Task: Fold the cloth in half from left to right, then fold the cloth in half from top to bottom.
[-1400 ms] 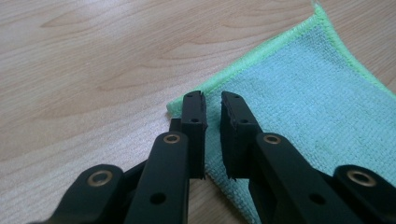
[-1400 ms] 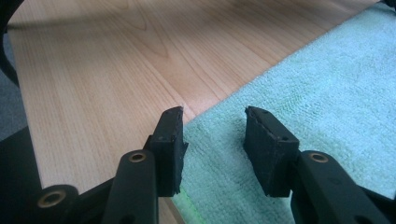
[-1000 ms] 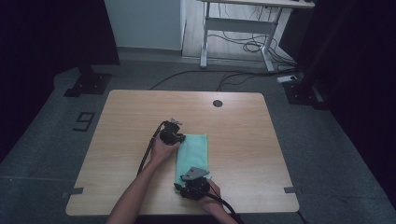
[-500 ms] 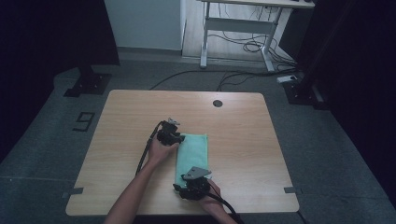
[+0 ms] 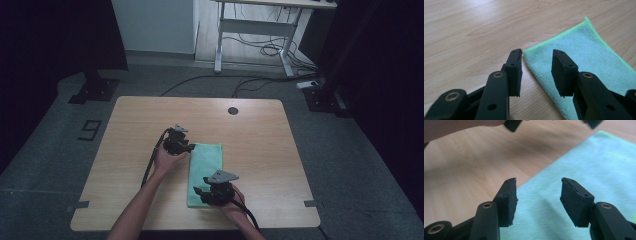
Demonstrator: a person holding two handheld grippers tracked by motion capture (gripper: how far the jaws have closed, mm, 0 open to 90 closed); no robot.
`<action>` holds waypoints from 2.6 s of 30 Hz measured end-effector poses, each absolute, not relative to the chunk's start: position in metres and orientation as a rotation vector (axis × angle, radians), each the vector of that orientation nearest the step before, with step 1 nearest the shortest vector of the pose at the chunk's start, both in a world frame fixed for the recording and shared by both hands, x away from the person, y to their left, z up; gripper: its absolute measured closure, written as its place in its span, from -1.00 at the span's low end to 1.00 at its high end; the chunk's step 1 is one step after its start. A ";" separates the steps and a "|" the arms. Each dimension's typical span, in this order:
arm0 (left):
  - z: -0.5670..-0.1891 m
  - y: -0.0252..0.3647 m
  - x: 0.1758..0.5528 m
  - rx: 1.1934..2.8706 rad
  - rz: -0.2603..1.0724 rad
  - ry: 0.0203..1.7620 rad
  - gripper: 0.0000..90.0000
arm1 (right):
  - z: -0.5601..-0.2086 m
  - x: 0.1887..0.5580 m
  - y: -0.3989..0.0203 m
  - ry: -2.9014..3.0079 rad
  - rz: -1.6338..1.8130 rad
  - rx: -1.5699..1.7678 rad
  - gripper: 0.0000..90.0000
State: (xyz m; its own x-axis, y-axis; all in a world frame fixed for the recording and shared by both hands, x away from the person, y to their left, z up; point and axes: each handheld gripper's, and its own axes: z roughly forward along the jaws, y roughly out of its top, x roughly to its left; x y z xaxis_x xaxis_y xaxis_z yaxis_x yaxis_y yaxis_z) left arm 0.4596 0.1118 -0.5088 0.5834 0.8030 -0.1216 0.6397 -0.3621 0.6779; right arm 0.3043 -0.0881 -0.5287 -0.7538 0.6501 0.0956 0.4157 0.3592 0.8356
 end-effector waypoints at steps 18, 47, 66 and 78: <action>-0.508 0.119 0.461 2.081 0.279 1.156 0.26 | -0.518 0.389 -0.130 2.279 1.296 1.079 0.03; -0.512 0.120 0.464 2.077 0.296 1.176 0.12 | -0.530 0.438 -0.142 2.254 1.247 1.182 0.04; -0.524 0.116 0.472 2.059 0.271 1.202 0.13 | -0.537 0.450 -0.143 2.250 1.236 1.231 0.05; -0.529 0.114 0.477 2.073 0.248 1.195 0.11 | -0.539 0.464 -0.137 2.270 1.218 1.241 0.05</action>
State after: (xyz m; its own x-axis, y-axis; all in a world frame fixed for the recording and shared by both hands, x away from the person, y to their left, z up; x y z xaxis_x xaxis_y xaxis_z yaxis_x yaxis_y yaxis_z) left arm 0.4770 0.1143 -0.5286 0.5520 0.8144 -0.1791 0.6761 -0.3114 0.6677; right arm 0.4636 -0.1370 -0.5395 -0.5911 0.7942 0.1411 0.5566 0.2750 0.7839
